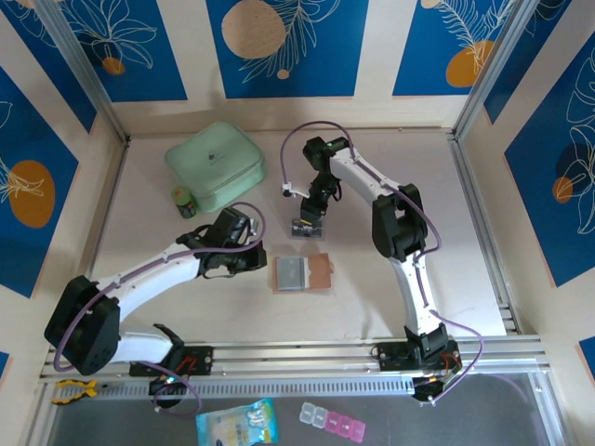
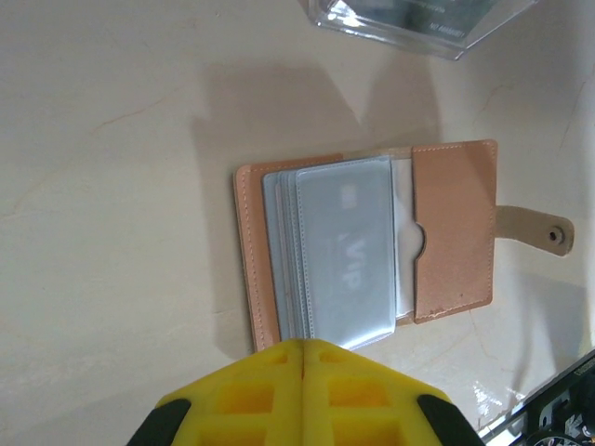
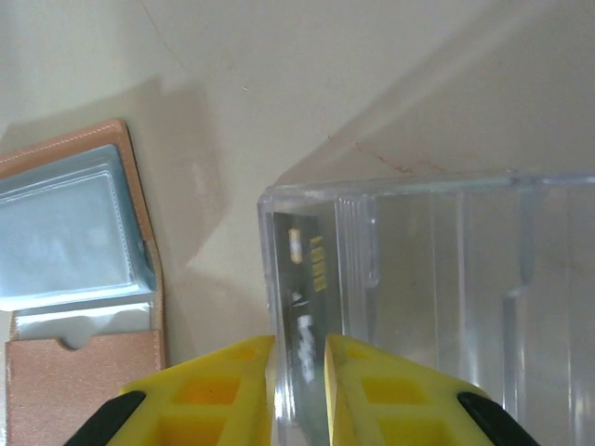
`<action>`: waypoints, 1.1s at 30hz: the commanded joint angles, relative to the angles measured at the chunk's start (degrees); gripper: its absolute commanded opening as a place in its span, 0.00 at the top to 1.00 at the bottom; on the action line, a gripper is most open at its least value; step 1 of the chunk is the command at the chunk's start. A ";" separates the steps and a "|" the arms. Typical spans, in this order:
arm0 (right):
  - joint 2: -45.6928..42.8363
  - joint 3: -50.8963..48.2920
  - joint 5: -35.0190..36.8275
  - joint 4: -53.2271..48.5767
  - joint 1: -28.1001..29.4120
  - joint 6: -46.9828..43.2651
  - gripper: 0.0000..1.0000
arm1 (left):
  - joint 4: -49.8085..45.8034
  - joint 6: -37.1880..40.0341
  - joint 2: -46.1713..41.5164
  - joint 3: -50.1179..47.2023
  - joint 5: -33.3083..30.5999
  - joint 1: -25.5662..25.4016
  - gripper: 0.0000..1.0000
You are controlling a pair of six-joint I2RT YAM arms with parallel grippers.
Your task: Take the credit cards out of the card holder
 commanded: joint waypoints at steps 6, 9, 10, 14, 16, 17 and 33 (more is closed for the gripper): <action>-13.72 -12.08 1.84 12.60 1.66 8.12 0.79 | 1.96 1.56 4.41 2.35 3.36 0.54 0.96; -16.59 -15.63 2.72 15.36 2.58 12.47 0.80 | 2.92 1.41 5.91 2.81 4.22 0.55 0.96; -17.55 -16.98 3.05 16.47 3.01 14.41 0.81 | 3.17 1.38 6.43 2.95 4.33 0.60 0.96; -21.35 -22.51 4.72 22.26 4.80 23.15 0.83 | 4.02 1.39 8.26 3.25 5.30 0.61 0.96; -23.37 -25.89 5.50 25.51 5.86 29.02 0.83 | 4.30 1.47 9.26 3.39 5.73 0.46 0.97; -24.08 -27.19 5.88 26.76 6.17 32.02 0.83 | 4.39 1.48 9.75 3.51 5.86 0.49 0.97; -35.74 -50.44 7.21 40.40 8.97 79.07 0.89 | 4.88 1.65 16.43 3.65 7.56 0.06 1.00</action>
